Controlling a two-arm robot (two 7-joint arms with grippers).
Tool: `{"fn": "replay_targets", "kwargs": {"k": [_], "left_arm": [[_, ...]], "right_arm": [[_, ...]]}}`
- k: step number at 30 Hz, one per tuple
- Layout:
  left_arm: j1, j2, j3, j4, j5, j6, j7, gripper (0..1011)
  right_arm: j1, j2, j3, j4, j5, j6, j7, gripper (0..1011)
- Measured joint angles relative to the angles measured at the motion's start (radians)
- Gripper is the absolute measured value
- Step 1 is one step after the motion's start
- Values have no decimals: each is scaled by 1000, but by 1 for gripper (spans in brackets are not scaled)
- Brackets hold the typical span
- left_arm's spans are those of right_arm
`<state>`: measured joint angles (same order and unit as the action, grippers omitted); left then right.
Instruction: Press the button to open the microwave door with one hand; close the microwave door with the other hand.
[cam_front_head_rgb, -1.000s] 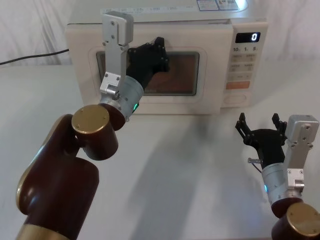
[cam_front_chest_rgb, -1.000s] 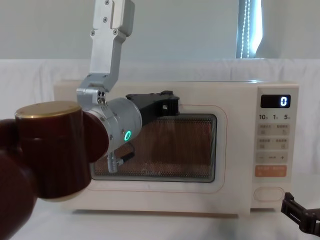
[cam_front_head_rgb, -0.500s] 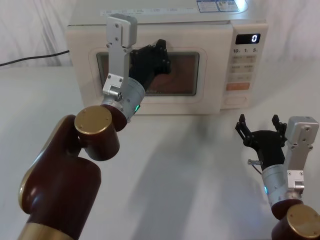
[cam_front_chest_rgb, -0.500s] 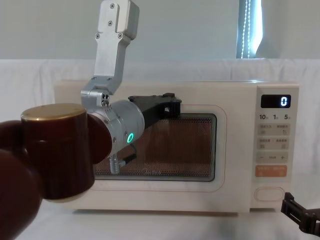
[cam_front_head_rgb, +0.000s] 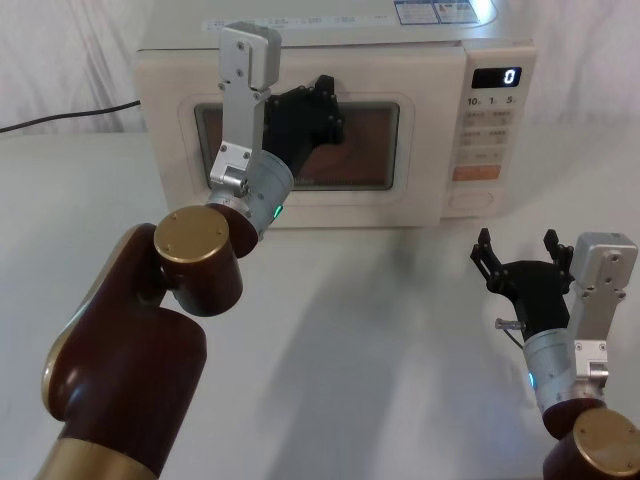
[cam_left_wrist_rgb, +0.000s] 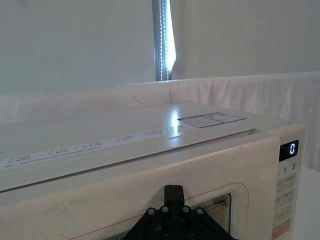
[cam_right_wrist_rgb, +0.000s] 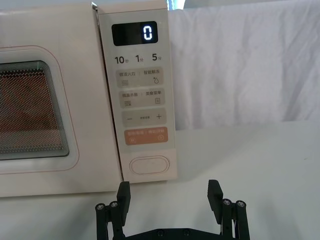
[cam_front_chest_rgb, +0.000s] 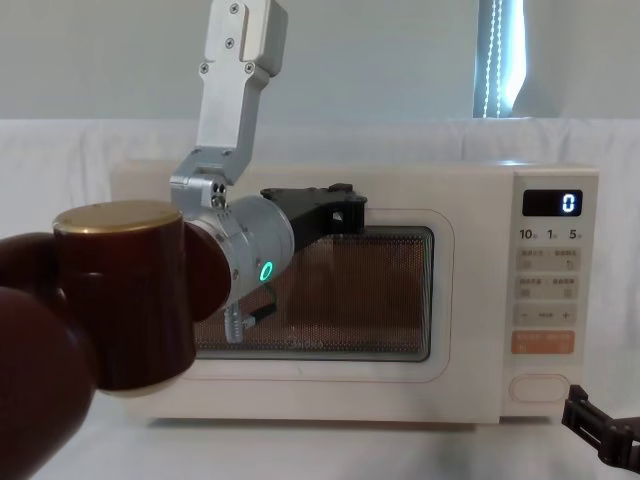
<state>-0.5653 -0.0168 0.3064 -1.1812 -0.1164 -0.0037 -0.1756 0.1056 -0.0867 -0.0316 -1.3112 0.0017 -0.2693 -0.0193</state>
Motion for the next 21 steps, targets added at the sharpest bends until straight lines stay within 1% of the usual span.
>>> {"fn": "replay_targets", "kwargs": {"k": [21], "left_arm": [[-17,-14,-7,32,19,0,9,0]], "right_arm": [[0,0,0,0,0,0,0,1002]]}}
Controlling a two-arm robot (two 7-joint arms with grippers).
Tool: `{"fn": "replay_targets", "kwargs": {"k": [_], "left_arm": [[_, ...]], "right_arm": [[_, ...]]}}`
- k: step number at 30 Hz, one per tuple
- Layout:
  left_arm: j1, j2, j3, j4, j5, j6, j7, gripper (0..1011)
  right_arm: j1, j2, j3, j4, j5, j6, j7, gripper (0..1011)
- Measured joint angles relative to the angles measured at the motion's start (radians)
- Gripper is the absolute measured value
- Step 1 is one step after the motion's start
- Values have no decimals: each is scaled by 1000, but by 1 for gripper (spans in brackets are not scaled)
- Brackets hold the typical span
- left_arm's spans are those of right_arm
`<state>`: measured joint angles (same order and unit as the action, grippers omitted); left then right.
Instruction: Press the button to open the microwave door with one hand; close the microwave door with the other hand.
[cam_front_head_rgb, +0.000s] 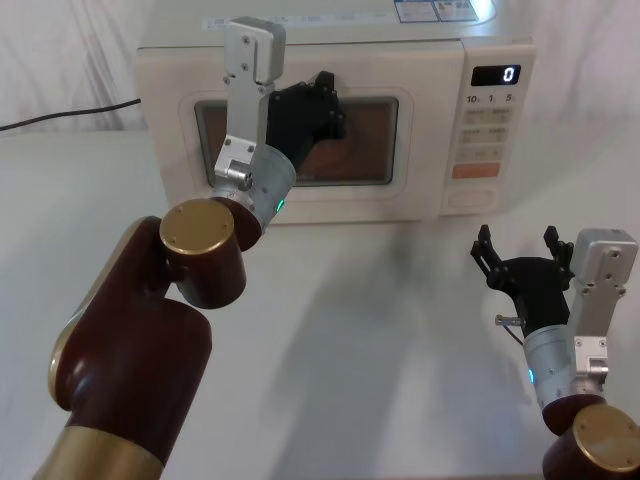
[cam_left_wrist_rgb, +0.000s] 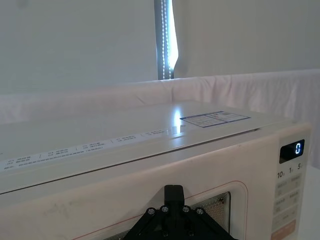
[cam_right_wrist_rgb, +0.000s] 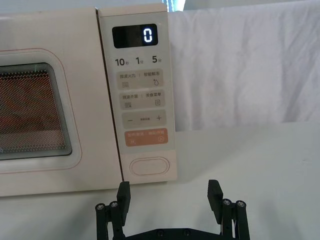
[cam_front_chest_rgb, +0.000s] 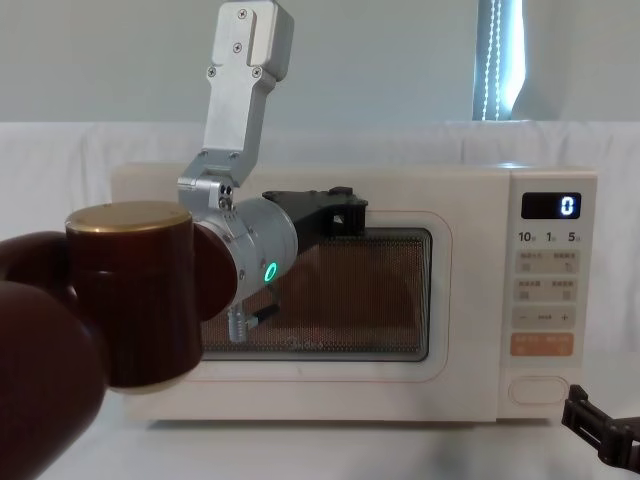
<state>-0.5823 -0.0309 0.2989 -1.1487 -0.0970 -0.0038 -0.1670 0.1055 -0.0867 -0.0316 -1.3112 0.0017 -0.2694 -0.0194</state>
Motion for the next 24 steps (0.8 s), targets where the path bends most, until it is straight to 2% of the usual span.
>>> {"fn": "replay_targets", "kwargs": {"k": [17,24], "left_arm": [[-11,-7,-7,24,-5,-14,-10,0],[30,-4,-17,-29,-19,-6,-6,0]], "right_arm": [[0,0,0,0,0,0,0,1002],[0,0,0,0,0,0,0,1002]]}}
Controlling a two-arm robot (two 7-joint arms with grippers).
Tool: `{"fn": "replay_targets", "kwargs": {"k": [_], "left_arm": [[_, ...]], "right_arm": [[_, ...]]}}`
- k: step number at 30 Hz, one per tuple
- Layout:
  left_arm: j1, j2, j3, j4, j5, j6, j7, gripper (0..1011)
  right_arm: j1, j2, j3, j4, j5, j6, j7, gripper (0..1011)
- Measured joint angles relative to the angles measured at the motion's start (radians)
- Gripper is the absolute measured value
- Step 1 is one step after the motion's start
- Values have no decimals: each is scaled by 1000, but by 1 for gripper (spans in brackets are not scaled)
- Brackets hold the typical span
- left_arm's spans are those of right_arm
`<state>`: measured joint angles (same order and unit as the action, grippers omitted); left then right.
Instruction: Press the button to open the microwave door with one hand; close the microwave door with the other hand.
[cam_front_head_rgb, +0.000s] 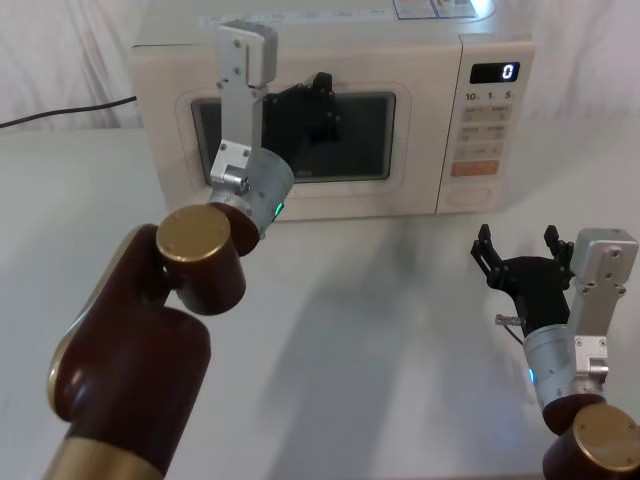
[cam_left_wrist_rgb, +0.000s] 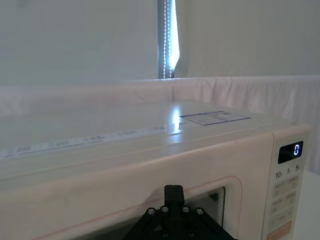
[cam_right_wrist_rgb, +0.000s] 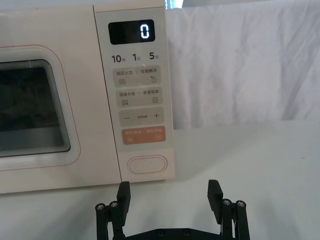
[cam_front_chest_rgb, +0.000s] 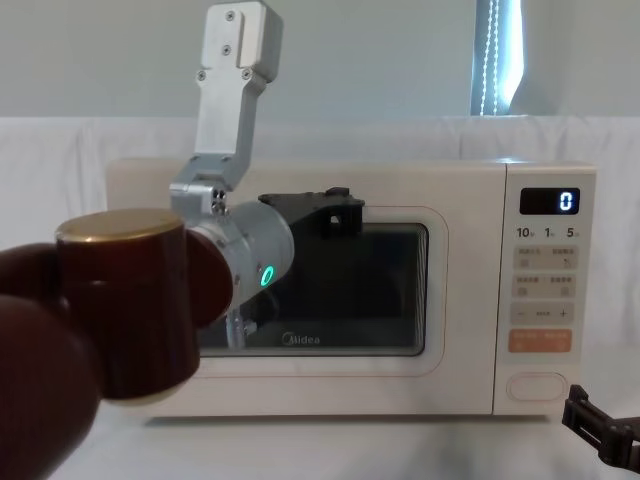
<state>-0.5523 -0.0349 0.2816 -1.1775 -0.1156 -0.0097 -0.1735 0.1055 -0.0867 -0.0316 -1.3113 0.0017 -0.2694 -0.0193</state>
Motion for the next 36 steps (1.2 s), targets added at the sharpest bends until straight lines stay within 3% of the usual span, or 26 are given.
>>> {"fn": "replay_targets", "kwargs": {"k": [13,23,30,36], "left_arm": [[126,51,-32,-153,-30,45,6,0],[235,88,-66,-249,-21,38,45,0],[301,101,-95,-300,-28,31,54,0],[360,106,-123,-342,-63,43,48,0]], "right_arm": [[0,0,0,0,0,0,0,1002],[0,0,0,0,0,0,0,1002],[0,0,0,0,0,0,0,1002],[0,0,0,0,0,0,0,1002]]}}
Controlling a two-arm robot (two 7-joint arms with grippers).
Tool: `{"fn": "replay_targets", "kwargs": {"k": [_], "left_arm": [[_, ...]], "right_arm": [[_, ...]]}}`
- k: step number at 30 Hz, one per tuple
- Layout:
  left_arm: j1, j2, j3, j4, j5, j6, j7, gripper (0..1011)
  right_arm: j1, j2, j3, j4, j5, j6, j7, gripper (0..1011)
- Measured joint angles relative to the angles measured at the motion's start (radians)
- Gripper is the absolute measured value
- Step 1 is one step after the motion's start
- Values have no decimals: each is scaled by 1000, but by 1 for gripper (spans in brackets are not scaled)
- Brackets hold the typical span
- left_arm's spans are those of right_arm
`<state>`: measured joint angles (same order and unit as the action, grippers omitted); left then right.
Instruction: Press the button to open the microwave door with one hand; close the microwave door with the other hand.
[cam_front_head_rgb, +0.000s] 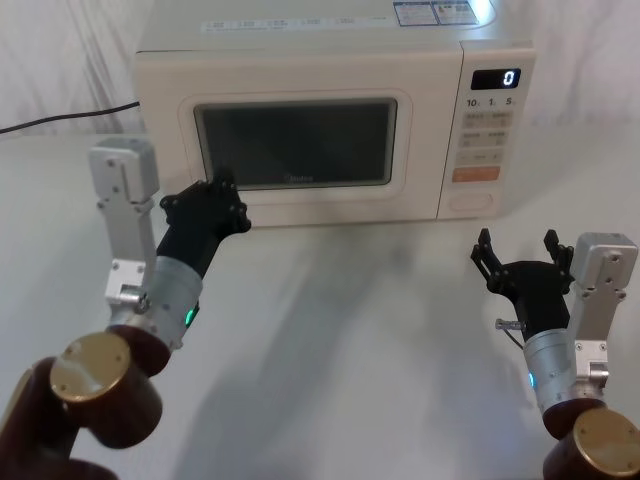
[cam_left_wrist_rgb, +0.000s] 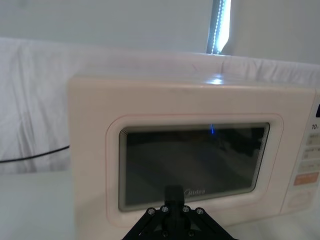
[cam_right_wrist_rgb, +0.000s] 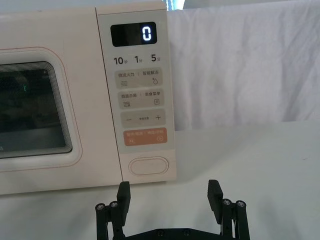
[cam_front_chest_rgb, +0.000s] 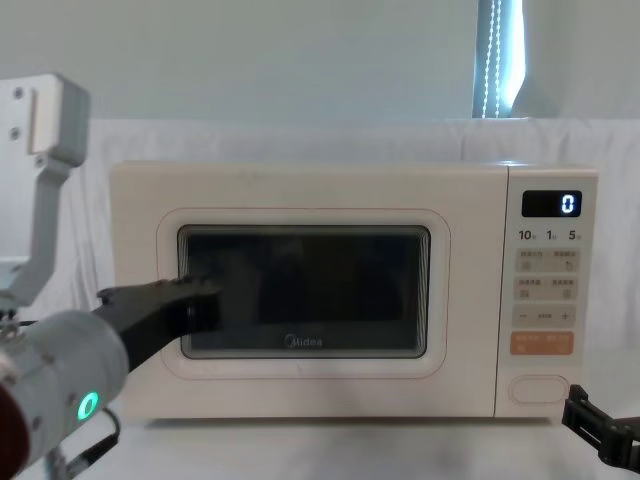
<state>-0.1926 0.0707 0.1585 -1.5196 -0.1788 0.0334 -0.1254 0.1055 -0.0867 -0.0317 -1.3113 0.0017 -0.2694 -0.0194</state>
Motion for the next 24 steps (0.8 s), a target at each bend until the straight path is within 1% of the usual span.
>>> {"fn": "replay_targets", "kwargs": {"k": [3,5,6,10,17,24], "left_arm": [[21,3,-7,-12,-9,2,-1,0],[45,7,-17,-25,-18,3,0,0],[45,7,-17,-25,-18,3,0,0],[82,10,-34,-37,-24,-1,10,0],[139,13,-53,-51,-5,-33,40,0],[173,6,-78,-52,1,-46,52,0]], "right_arm": [[0,0,0,0,0,0,0,1002],[0,0,0,0,0,0,0,1002],[0,0,0,0,0,0,0,1002],[0,0,0,0,0,0,0,1002],[0,0,0,0,0,0,0,1002],[0,0,0,0,0,0,0,1002]]}}
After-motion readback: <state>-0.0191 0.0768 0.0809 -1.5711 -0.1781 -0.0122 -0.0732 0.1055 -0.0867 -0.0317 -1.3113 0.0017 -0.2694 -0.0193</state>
